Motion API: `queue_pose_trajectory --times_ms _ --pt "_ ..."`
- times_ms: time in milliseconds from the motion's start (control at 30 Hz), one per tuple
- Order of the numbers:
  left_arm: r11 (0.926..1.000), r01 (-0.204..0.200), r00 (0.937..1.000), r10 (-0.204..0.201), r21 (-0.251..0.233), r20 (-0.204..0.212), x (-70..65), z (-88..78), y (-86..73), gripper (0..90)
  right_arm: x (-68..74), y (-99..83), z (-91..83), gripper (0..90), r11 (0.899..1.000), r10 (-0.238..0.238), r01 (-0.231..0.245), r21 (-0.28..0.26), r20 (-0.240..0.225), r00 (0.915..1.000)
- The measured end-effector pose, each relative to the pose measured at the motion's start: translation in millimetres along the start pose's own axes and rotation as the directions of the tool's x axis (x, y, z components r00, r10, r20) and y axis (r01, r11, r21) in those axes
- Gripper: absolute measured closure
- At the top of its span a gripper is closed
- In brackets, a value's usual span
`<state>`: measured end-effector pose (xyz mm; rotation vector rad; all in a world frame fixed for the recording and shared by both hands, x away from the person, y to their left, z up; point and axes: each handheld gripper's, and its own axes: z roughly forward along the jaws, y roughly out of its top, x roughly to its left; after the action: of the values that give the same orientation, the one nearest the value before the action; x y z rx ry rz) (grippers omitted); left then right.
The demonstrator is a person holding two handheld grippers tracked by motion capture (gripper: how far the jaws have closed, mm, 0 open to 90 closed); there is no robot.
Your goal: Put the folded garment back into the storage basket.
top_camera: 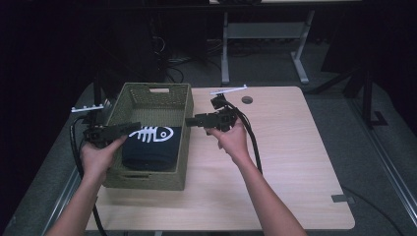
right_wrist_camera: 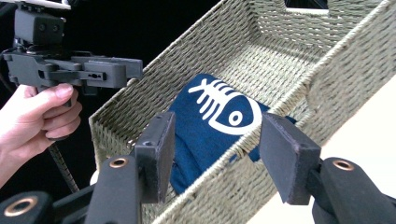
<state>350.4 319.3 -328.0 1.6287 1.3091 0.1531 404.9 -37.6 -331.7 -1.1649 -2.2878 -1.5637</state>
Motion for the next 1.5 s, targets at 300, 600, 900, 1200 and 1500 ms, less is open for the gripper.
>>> queue_pose_trajectory --times_ms 300,600,900,1200,1500 --pt "0.9999 -0.013 0.9981 0.013 0.005 0.060 -19.2 12.7 -0.4 39.2 -8.8 -8.7 -25.2 43.8 1.000 0.005 -0.005 -0.011 -0.002 1.0000" --pt "0.9983 -0.057 0.9936 0.057 0.002 0.097 -43.1 25.9 0.6 33.9 -20.9 -17.8 -50.9 43.1 0.999 0.027 -0.027 -0.046 -0.003 0.9996" --pt "0.9967 -0.080 0.9889 0.079 0.005 0.126 -61.7 36.6 0.3 30.9 -29.9 -27.2 -73.6 42.3 0.997 0.030 -0.029 -0.070 0.008 0.9995" --pt "0.9942 -0.107 0.9832 0.106 0.002 0.149 -78.9 46.9 -1.8 29.4 -39.2 -36.4 -94.0 40.6 0.996 0.041 -0.039 -0.083 0.017 0.9990" --pt "0.9909 -0.133 0.9759 0.129 0.015 0.176 -96.4 60.0 -4.4 29.1 -50.5 -50.4 -116.2 40.0 0.996 0.044 -0.041 -0.082 0.036 0.9984"
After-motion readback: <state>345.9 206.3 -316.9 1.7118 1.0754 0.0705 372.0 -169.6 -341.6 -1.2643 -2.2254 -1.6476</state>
